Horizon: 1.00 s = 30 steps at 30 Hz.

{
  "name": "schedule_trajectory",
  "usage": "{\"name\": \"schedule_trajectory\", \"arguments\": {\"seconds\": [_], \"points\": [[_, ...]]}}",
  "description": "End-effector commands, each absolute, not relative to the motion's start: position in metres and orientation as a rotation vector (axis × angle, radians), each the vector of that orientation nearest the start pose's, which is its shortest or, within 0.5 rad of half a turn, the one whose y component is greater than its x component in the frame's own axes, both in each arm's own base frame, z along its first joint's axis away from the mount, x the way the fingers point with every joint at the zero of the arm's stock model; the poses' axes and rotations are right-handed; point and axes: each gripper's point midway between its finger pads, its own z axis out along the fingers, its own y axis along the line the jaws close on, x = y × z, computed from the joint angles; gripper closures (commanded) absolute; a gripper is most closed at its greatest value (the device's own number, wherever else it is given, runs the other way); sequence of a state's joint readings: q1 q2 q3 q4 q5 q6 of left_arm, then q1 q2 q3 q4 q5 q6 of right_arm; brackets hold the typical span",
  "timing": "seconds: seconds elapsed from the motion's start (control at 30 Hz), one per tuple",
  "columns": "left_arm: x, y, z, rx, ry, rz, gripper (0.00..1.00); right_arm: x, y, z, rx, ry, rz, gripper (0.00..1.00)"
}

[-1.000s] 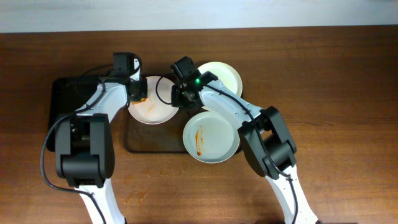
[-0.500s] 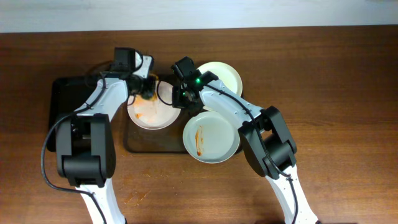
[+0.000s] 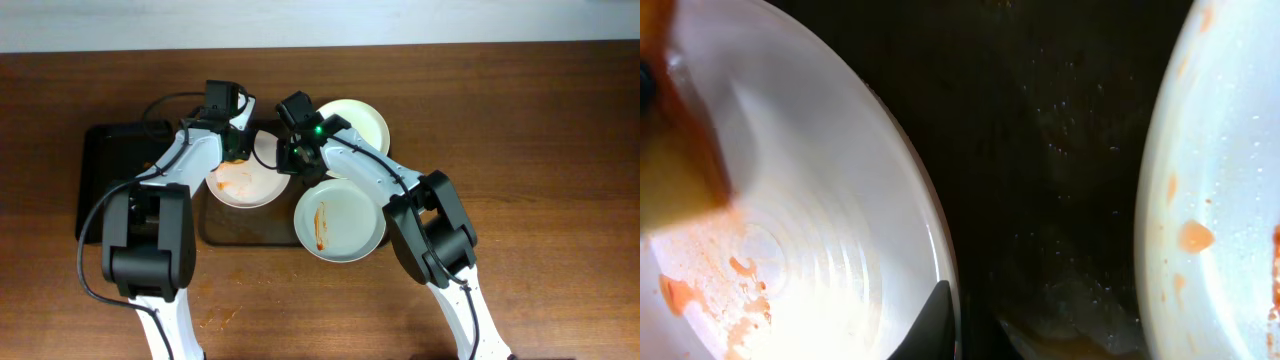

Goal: Clean dirty plates on tray and stack at the side
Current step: 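Scrub the left white plate with the sponge in the left gripper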

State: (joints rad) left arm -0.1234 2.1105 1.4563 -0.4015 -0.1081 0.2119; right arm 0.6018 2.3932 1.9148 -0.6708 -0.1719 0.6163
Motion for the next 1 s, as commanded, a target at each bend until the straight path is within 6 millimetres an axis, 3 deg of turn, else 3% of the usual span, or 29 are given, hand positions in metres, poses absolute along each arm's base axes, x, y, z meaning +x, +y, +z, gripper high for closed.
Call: {"name": "schedule_trajectory", "arguments": {"seconds": [0.0,0.1,0.2,0.4,0.47,0.57,0.6,0.67,0.73,0.8,0.87,0.97], "points": [[0.506,-0.026,0.008,0.570,2.598,0.322,1.00,0.443,0.340,0.004,-0.040,2.851,0.543,0.96],[0.495,-0.025,-0.019,0.783,2.631,0.356,0.99,0.443,0.340,0.004,-0.040,2.851,0.543,0.96],[0.463,-0.030,-0.032,0.853,2.752,0.281,1.00,0.443,0.340,0.004,-0.040,2.851,0.543,0.96],[0.423,-0.027,-0.040,0.927,2.907,0.234,0.99,0.443,0.341,0.005,-0.042,2.849,0.554,0.96],[0.421,-0.027,-0.040,0.756,2.956,0.225,1.00,0.443,0.343,0.005,-0.044,2.847,0.563,0.96],[0.409,-0.026,-0.042,0.280,3.067,0.196,0.99,0.443,0.344,0.006,-0.047,2.845,0.574,0.96],[0.400,-0.037,-0.043,0.153,3.110,0.093,1.00,0.443,0.344,0.006,-0.047,2.845,0.574,0.96],[0.384,-0.074,-0.041,0.100,3.170,-0.262,1.00,0.444,0.344,0.006,-0.047,2.844,0.575,0.96],[0.376,-0.078,-0.040,0.089,3.197,-0.305,0.99,0.444,0.344,0.006,-0.046,2.843,0.577,0.96],[0.379,-0.101,-0.034,0.087,3.162,-0.518,1.00,0.444,0.344,0.006,-0.046,2.843,0.576,0.96],[0.387,-0.097,-0.035,0.086,3.133,-0.496,1.00,0.444,0.344,0.006,-0.046,2.843,0.576,0.96],[0.411,-0.067,-0.039,0.038,3.060,-0.337,1.00,0.444,0.344,0.006,-0.047,2.843,0.575,0.96]]}}
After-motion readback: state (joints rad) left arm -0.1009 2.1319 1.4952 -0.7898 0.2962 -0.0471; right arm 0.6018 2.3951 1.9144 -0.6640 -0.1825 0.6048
